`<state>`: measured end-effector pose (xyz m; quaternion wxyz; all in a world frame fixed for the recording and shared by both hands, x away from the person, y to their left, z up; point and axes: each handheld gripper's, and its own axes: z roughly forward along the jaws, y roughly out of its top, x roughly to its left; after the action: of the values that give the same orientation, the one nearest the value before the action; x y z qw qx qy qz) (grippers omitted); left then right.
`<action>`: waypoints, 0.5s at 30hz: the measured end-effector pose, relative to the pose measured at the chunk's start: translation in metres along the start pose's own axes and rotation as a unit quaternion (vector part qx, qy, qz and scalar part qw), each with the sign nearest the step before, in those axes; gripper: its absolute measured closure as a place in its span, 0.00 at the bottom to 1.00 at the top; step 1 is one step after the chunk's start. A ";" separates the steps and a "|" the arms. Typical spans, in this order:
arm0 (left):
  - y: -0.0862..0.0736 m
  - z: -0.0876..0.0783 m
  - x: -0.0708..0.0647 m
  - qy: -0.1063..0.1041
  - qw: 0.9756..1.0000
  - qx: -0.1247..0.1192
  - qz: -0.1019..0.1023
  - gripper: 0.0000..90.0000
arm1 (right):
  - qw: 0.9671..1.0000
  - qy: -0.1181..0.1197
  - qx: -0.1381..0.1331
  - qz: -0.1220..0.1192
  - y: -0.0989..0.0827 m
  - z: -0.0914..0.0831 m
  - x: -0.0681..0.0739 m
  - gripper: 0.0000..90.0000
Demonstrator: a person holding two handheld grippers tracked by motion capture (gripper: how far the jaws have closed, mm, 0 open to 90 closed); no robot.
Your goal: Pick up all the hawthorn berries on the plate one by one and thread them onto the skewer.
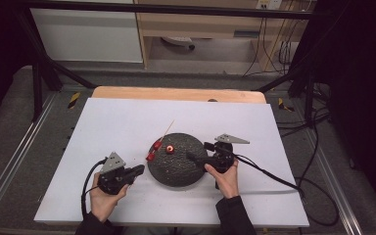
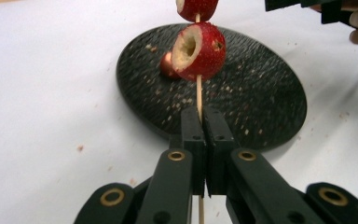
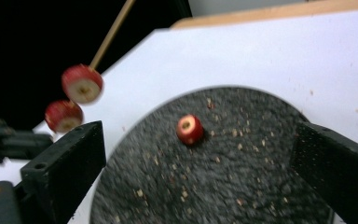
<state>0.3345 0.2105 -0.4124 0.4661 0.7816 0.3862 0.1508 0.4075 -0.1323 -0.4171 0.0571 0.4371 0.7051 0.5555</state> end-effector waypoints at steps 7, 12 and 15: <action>-0.014 -0.010 0.008 -0.008 1.000 0.008 -0.005 0.98 | 0.996 -0.013 0.077 -0.049 0.006 0.009 0.006 0.02; -0.020 -0.013 0.011 -0.003 1.000 0.015 0.003 0.98 | 0.990 -0.017 0.114 -0.081 0.014 0.016 0.015 0.02; -0.025 -0.015 0.015 0.001 1.000 0.021 0.001 0.98 | 0.986 -0.019 0.131 -0.098 0.020 0.021 0.021 0.02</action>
<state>0.3237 0.2370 -0.4278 0.4491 0.7915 0.3889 0.1435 0.4174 -0.1033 -0.4002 0.0671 0.3800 0.8099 0.4418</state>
